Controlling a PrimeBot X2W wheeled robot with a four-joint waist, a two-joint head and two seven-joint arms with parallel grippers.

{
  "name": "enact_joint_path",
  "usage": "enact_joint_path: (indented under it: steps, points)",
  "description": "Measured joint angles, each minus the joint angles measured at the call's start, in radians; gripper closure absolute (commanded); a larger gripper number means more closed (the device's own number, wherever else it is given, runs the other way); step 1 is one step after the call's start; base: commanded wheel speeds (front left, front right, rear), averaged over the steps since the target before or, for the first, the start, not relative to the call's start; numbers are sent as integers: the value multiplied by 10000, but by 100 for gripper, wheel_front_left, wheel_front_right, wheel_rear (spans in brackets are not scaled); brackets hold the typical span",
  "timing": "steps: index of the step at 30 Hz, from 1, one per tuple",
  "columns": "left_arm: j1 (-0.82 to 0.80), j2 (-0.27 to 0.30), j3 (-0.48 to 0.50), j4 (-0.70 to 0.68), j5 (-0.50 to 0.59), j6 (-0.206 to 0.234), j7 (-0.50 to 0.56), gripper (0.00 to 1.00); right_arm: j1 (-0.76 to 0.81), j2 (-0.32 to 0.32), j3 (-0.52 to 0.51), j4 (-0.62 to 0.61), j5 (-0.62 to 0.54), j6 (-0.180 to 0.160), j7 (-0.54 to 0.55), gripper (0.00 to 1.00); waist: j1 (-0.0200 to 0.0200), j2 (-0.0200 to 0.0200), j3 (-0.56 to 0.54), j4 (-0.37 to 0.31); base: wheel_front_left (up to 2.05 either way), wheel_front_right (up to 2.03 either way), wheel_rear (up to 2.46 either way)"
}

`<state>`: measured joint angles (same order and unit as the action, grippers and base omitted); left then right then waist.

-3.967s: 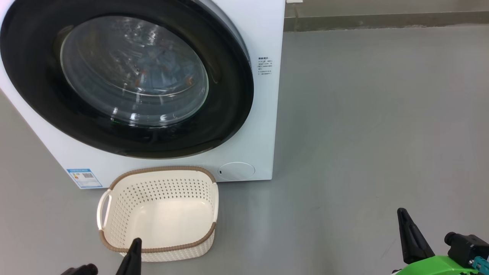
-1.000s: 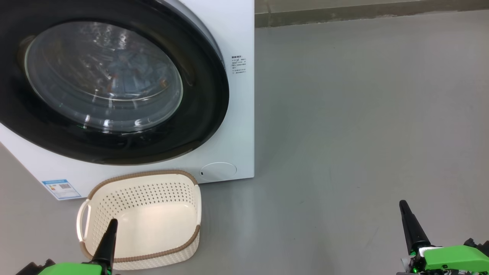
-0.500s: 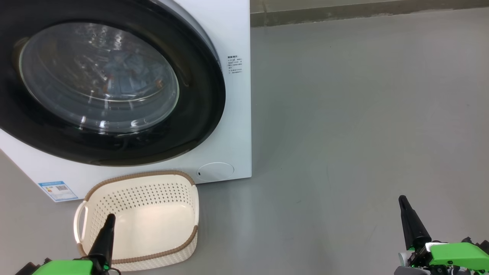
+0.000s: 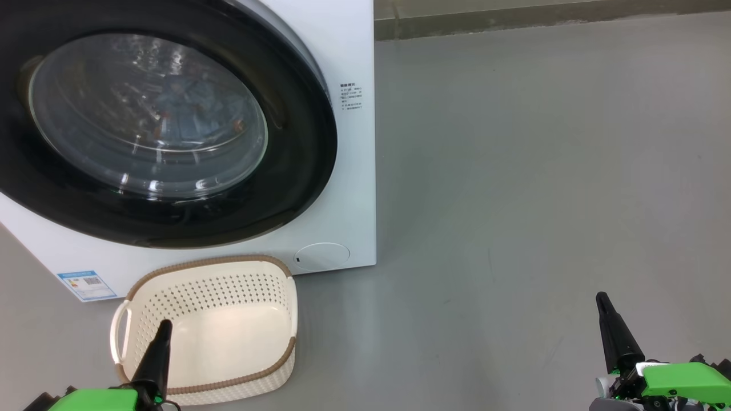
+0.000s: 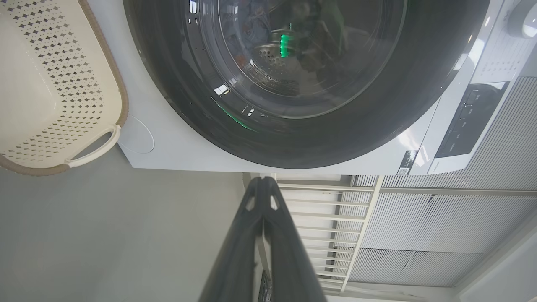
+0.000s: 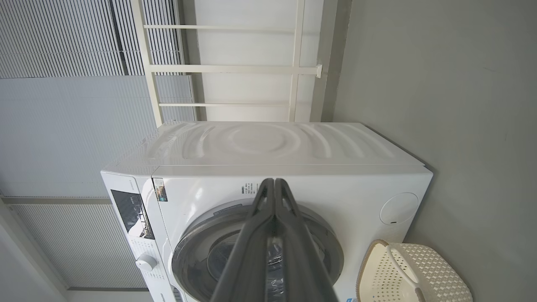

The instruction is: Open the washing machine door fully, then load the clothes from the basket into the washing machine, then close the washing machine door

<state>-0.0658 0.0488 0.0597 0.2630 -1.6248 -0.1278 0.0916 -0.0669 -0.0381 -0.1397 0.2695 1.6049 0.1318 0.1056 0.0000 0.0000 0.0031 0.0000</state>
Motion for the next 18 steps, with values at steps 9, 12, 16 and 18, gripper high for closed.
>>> enact_joint_path:
  steps: [9, 12, 16, 18]
  points:
    - [-1, -6, 27, 4, 0, 0, 54, 100, 0, 0, 0, 0, 0, 0, 0, 100, 0, 0, 0, 0, 0, 0, 0]
    - [-1, -6, 33, 4, 0, 0, 56, 100, 0, 0, 0, 0, 0, -2, 0, 100, 0, 0, 0, 0, 0, 0, 0]
    - [-1, -10, 44, 6, 0, 0, 56, 100, 0, 0, 0, 0, 0, -2, 0, 100, 0, 0, 0, 0, 0, 0, 0]
    - [-1, -10, 48, 6, 0, 0, 56, 100, 0, 0, 0, 0, 0, -2, 0, 100, 0, 0, 0, 0, 0, 0, 0]
